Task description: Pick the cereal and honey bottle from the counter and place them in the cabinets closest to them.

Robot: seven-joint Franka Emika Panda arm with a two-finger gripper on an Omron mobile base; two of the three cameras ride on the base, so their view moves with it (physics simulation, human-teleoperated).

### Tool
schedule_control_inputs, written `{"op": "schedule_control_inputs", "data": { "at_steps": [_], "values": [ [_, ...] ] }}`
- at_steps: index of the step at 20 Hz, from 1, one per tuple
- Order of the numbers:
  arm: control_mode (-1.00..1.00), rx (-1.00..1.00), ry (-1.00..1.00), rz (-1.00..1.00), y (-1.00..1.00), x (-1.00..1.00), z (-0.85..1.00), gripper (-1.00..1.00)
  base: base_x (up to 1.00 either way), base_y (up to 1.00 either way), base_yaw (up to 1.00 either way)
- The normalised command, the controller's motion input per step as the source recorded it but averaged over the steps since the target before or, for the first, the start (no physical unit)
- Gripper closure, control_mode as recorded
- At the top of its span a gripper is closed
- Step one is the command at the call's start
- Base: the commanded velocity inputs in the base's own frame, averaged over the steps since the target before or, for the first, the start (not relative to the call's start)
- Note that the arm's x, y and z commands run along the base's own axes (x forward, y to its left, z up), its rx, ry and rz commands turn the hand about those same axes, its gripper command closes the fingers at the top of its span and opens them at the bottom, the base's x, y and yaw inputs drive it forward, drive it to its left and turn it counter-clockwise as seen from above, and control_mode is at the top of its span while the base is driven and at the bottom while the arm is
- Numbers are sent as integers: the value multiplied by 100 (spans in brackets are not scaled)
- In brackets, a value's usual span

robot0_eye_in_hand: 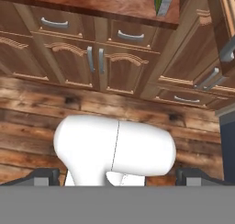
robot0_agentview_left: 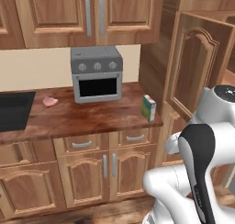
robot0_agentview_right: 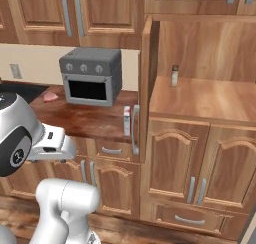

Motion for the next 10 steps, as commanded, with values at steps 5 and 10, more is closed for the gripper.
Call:
{"op": "schedule_control_inputs", "data": {
  "at_steps": [5,10],
  "values": [
    [100,0,0,0,0,0,0,-100,44,1,-1],
    [100,0,0,0,0,0,0,-100,48,3,-2]
  ]
}}
